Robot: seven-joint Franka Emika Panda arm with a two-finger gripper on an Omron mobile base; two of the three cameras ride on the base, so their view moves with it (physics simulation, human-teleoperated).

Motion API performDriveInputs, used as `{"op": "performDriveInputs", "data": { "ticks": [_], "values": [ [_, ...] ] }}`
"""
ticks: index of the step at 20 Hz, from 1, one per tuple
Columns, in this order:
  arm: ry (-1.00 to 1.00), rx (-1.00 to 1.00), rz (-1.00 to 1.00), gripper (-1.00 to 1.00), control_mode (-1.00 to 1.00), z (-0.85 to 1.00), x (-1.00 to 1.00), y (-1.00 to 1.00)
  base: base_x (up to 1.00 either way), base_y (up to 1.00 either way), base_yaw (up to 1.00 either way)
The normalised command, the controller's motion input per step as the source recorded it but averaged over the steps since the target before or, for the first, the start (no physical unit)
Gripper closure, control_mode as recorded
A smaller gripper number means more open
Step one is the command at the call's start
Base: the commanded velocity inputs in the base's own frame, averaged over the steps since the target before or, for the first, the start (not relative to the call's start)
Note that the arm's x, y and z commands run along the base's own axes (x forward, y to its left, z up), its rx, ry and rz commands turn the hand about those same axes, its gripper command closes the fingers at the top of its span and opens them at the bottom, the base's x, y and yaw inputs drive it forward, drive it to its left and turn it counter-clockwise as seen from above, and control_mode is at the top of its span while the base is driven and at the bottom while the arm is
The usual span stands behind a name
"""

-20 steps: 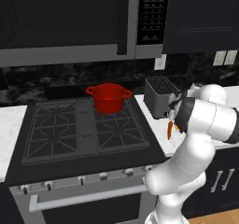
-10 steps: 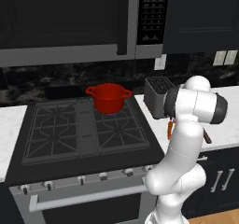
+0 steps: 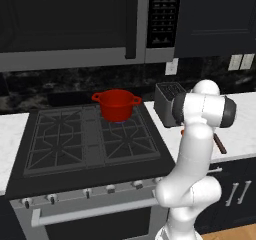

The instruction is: Put the corn and carrot in the pot. Retrieve the spatula and lightly stir the vegetables in the pot.

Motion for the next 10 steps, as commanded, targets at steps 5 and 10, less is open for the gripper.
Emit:
{"op": "performDriveInputs", "data": {
  "ticks": [5,10],
  "values": [
    [-0.05,0.00,-0.07,1.00,-1.00,-0.03,-0.23,0.00,0.00,0.00,0.00],
    [-0.18,0.00,-0.06,1.00,-1.00,0.25,-0.79,0.00,0.00,0.00,0.00]
  ]
}}
